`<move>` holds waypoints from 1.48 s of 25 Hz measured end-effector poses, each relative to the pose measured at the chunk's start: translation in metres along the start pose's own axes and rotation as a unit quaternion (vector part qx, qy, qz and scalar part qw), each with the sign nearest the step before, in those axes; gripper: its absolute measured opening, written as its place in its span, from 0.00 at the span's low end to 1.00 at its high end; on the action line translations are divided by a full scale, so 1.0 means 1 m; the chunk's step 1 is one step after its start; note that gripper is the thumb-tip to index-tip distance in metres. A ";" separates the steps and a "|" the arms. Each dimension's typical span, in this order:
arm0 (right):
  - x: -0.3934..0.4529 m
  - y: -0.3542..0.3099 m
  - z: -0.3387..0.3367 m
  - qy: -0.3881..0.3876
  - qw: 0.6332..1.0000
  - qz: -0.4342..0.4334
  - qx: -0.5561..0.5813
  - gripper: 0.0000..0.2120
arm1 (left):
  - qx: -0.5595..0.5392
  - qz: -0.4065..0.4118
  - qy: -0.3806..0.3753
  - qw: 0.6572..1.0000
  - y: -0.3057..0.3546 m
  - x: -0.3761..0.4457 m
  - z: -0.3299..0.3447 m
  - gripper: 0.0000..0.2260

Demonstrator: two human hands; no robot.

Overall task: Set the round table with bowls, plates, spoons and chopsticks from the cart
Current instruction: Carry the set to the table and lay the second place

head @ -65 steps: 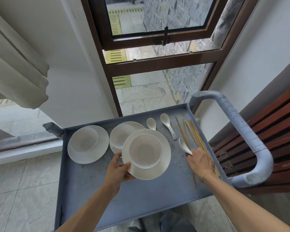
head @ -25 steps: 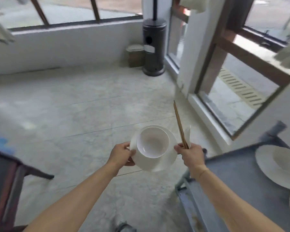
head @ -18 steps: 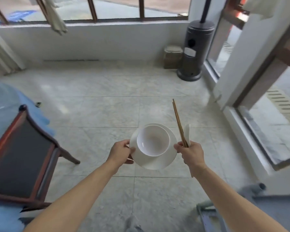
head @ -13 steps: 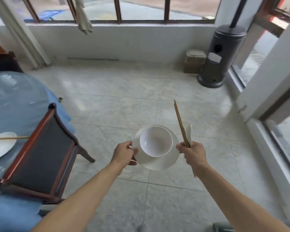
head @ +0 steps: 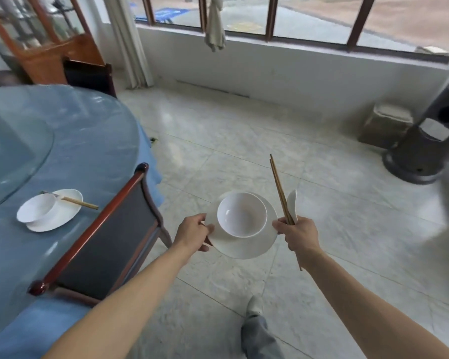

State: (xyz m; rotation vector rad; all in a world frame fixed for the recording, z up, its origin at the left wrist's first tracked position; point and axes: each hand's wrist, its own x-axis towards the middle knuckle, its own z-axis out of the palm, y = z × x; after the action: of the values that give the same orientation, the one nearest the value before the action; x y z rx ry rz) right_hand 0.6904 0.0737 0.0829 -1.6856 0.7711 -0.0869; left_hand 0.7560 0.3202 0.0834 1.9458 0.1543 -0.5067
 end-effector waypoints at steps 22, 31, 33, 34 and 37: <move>0.346 -0.202 0.195 -0.148 0.986 -0.051 -0.064 0.04 | -0.051 -0.023 0.147 0.988 0.116 0.322 -0.106 0.16; 0.457 -0.280 0.317 -0.145 0.986 -0.043 -0.066 0.03 | -0.054 -0.022 0.143 0.988 0.152 0.477 -0.204 0.13; 0.478 -0.296 0.341 -0.153 0.985 -0.040 -0.062 0.03 | -0.050 -0.026 0.145 0.988 0.159 0.505 -0.221 0.13; 0.488 -0.303 0.353 -0.156 0.985 -0.040 -0.064 0.03 | -0.049 -0.031 0.147 0.987 0.162 0.519 -0.229 0.13; 0.528 -0.326 0.391 -0.166 0.983 -0.045 -0.070 0.03 | -0.048 -0.042 0.156 0.986 0.171 0.567 -0.252 0.12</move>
State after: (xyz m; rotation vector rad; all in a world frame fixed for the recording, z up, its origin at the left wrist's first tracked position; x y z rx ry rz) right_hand 1.4202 0.1448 0.0847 -1.8082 0.4586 0.1854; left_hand 1.3938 0.4054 0.0780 1.9192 0.4555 -0.2404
